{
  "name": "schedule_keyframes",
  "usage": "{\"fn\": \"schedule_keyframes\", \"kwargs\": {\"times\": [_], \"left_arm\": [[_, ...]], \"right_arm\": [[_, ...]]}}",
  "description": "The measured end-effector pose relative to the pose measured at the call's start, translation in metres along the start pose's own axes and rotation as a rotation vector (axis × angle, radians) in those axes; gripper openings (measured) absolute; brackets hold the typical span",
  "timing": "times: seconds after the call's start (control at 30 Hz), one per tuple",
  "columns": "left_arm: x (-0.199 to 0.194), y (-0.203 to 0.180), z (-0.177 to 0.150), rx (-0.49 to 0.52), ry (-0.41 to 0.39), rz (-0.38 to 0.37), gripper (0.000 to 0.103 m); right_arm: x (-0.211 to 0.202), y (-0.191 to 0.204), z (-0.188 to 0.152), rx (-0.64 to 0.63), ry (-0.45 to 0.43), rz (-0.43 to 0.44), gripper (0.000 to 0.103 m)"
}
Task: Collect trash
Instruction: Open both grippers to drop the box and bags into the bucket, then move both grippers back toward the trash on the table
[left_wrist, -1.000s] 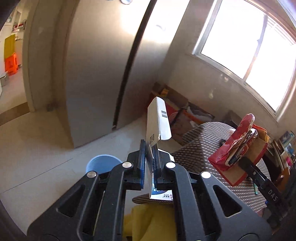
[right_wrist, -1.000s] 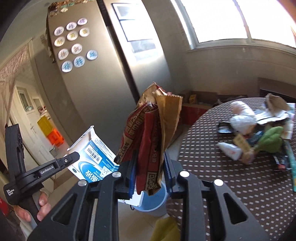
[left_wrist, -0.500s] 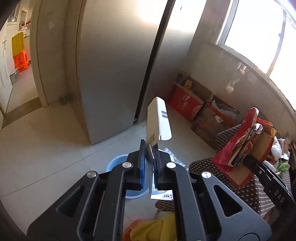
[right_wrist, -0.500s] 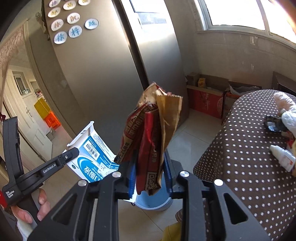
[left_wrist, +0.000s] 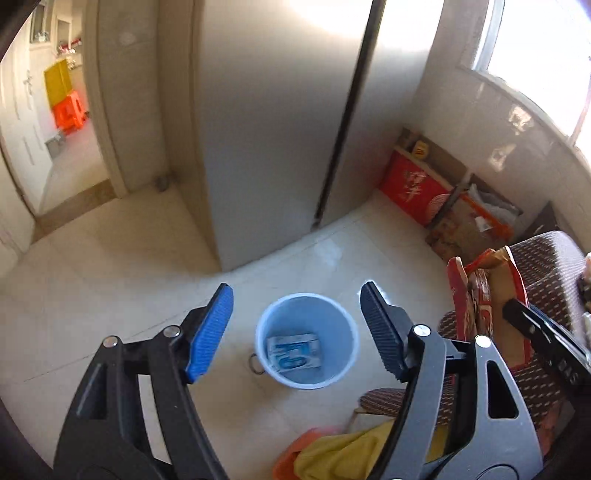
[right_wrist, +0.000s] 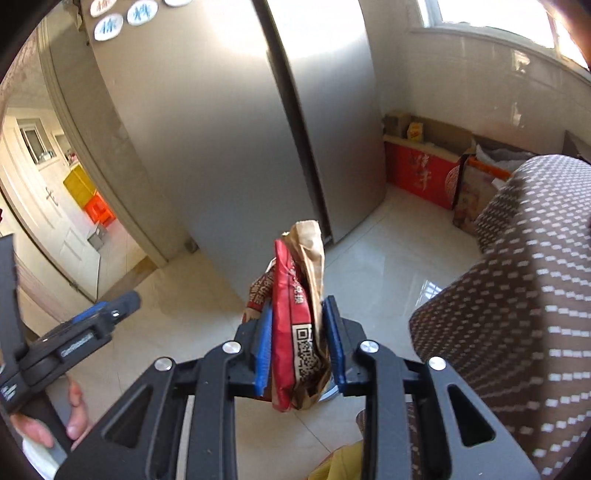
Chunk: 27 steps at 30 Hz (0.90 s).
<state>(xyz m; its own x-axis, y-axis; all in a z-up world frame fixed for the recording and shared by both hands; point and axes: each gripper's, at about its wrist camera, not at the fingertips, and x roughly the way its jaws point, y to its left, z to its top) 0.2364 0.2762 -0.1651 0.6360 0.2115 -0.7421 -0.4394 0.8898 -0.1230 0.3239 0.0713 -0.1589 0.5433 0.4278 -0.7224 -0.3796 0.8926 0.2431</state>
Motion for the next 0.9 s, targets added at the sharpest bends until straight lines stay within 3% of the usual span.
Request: {"fn": "schedule_keyframes", "kwargs": {"times": [0.13,0.17,0.23,0.27,0.37,0.47,0.73,0.9], "left_arm": [[-0.005,0.016,-0.003,-0.012,0.005,0.044,0.071],[-0.007,0.019,-0.004,-0.014,0.005,0.051,0.071],[-0.011,0.025,-0.007,-0.012,0.002,0.071,0.071],[-0.014,0.024,-0.009,-0.011,-0.001,0.081,0.071],[-0.019,0.031,-0.012,-0.019,-0.009,0.099,0.071],[-0.017,0.037,-0.016,-0.051,-0.002,0.119,0.071],[-0.03,0.021,-0.022,-0.025,-0.019,0.104,0.071],[-0.046,0.001,-0.022,-0.007,-0.043,0.057,0.071]], "right_arm": [[0.025,0.016,0.002,-0.025,0.022,0.018,0.027],[0.031,0.021,0.005,-0.034,0.038,0.026,0.031],[0.043,0.027,0.011,-0.032,0.077,0.025,0.057],[0.044,0.028,0.012,-0.016,0.076,0.02,0.078],[0.036,0.027,0.01,0.028,0.01,0.058,0.079],[0.03,0.027,0.003,0.001,0.025,0.048,0.079],[0.001,0.02,-0.01,0.021,0.026,0.05,0.079],[-0.034,0.011,-0.013,0.017,-0.03,0.042,0.079]]}}
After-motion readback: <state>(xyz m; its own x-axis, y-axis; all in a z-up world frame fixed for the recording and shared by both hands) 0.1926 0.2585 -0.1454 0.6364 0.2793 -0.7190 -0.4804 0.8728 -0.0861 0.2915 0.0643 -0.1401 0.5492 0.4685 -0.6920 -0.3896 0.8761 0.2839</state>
